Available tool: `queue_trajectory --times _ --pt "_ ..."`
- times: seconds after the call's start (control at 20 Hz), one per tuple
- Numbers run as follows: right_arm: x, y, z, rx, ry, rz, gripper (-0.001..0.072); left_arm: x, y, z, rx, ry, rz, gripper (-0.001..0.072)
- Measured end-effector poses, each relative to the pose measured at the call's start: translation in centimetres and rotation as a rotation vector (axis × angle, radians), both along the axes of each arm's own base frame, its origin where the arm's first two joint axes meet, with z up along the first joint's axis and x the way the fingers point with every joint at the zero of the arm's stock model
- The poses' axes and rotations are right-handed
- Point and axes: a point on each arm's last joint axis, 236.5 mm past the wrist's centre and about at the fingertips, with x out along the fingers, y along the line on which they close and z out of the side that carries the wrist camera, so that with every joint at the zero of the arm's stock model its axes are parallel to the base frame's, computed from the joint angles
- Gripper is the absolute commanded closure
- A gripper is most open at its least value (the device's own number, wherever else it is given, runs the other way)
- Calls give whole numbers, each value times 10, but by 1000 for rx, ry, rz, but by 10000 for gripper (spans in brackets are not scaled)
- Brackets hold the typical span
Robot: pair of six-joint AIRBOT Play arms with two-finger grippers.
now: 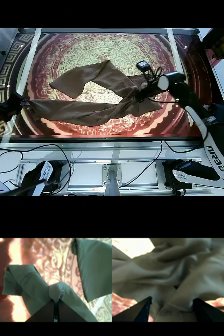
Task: Fold the clothes and pants, and hang the long-sleeved shirts on hangers.
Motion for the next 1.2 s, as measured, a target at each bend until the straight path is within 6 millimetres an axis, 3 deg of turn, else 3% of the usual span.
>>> queue_trajectory --times 0.15,0.25,0.4,0.5,0.6,0.7,0.8,0.9,0.95,1.0,1.05,1.2 --pt "3 9 -6 8 -6 -13 204 11 8 13 34 -53 18 687" --pt "10 -5 1 16 -27 -63 205 21 21 41 91 -142 48 687" --pt "27 -51 20 33 -74 -195 204 31 49 103 225 -331 130 688" --pt "32 -94 34 41 -92 -309 205 24 75 133 332 -403 196 689" --pt "28 -135 38 33 -73 -407 231 6 103 140 410 -385 261 689" --pt "13 -169 32 29 -13 -495 450 -15 128 128 458 -296 306 688" --pt "-10 -183 16 52 83 -549 460 -36 146 106 462 -181 336 687" --pt "-34 -173 -5 119 192 -551 448 -50 155 81 437 -76 343 687" --pt "-45 -161 -15 167 246 -542 378 -55 156 69 418 -32 340 687" --pt "-56 -145 -23 231 300 -533 231 -58 156 56 391 11 335 687" --pt "-66 -129 -30 294 348 -526 175 -60 155 44 369 48 326 687" --pt "-96 -77 -42 475 495 -515 175 -63 150 19 315 131 297 687"
